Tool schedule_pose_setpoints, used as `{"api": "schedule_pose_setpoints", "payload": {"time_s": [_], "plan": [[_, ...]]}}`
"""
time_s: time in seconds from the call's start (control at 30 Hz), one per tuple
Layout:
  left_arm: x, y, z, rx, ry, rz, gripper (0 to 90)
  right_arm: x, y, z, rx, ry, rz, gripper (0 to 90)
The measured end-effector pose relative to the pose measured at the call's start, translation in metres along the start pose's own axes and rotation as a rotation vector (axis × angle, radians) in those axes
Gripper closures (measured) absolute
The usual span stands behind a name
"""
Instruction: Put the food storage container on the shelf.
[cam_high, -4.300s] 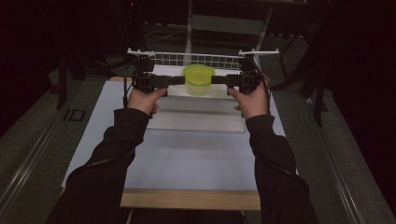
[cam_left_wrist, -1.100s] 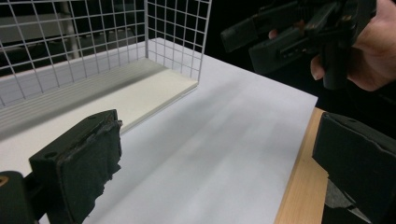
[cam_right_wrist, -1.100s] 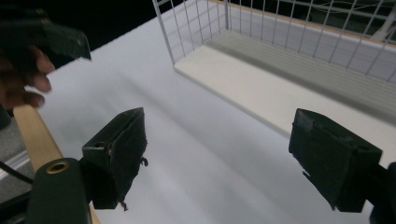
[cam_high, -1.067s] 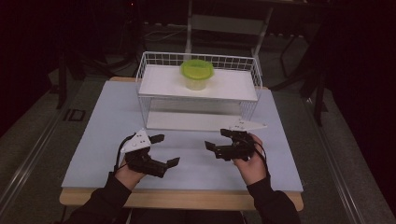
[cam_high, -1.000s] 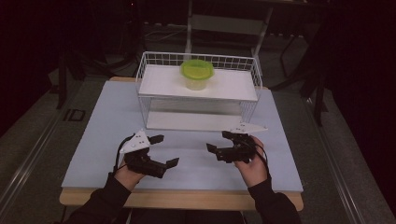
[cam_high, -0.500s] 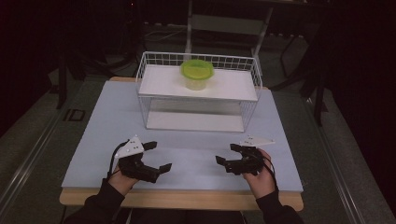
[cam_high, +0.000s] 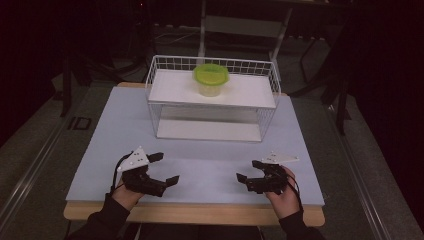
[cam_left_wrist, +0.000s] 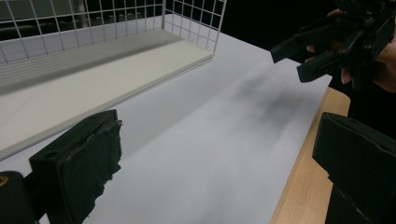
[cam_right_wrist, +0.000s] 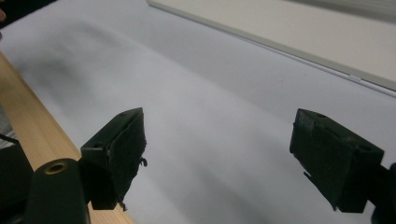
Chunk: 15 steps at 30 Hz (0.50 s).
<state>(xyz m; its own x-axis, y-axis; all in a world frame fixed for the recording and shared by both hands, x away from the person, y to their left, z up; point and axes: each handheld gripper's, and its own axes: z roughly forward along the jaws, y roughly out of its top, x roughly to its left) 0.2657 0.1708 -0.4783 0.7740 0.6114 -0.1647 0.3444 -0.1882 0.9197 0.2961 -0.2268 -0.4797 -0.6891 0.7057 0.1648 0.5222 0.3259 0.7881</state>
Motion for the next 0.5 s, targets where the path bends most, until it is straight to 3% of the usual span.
{"api": "schedule_pose_setpoints", "payload": {"time_s": [0.5], "plan": [[-0.0001,-0.0022,-0.0047,-0.008,0.012,0.002,2.2,-0.0039,-0.0028,0.0043,0.022,0.002,-0.001,18.8]]}}
